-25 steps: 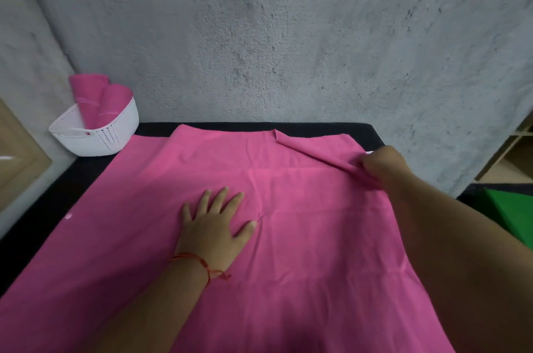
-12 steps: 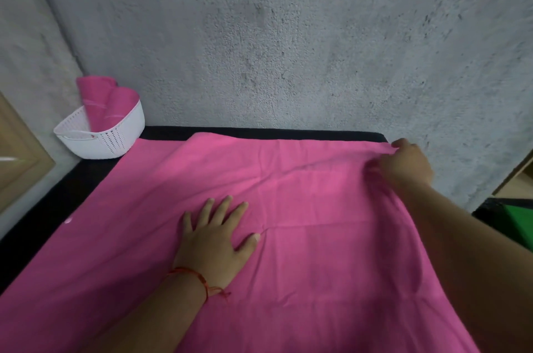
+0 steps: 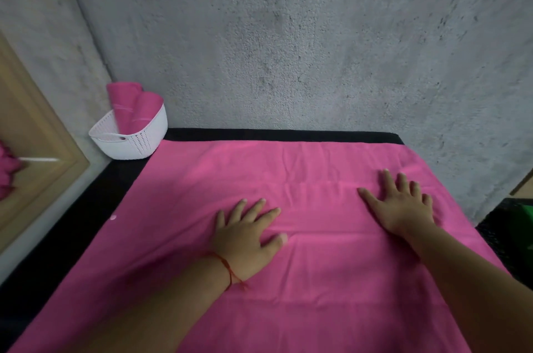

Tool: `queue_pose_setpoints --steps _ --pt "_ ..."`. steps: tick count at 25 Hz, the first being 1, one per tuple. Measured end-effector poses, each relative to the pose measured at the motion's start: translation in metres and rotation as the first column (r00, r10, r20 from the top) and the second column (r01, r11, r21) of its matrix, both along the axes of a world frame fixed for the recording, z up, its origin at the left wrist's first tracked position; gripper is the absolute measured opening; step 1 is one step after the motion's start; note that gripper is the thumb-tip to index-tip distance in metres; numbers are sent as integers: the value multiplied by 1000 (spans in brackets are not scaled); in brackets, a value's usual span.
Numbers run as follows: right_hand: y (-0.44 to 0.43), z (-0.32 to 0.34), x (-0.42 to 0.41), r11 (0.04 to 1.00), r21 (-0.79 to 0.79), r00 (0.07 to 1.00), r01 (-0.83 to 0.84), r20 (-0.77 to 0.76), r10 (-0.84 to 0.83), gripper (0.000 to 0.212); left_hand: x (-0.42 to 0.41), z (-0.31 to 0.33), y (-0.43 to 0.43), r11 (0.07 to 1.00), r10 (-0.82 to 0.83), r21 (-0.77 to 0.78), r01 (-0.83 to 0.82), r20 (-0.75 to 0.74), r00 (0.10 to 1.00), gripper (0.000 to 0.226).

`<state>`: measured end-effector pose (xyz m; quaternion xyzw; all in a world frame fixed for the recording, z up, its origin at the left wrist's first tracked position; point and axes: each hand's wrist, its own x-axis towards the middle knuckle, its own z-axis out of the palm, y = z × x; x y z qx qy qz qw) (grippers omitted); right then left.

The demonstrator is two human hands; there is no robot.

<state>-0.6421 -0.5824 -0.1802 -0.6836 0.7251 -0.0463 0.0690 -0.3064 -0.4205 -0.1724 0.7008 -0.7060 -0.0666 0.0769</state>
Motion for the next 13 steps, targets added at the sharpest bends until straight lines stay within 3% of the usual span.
queue_pose_setpoints --steps 2,3,5,7,13 --pt "0 0 2 999 28 1000 -15 -24 16 106 39 6 -27 973 136 -181 -146 -68 988 74" --pt "0 -1 1 999 30 1000 -16 -27 16 106 70 7 -44 955 223 -189 -228 -49 974 74" --pt "-2 -3 0 999 33 1000 -13 -23 13 107 130 3 -69 938 347 -21 -346 53 936 71" --pt "-3 -3 -3 999 42 1000 -10 -30 11 106 166 -6 -84 919 351 150 -364 106 930 76" --pt "-16 7 -3 994 98 997 42 -72 -35 108 183 5 -110 891 378 217 -398 128 917 80"
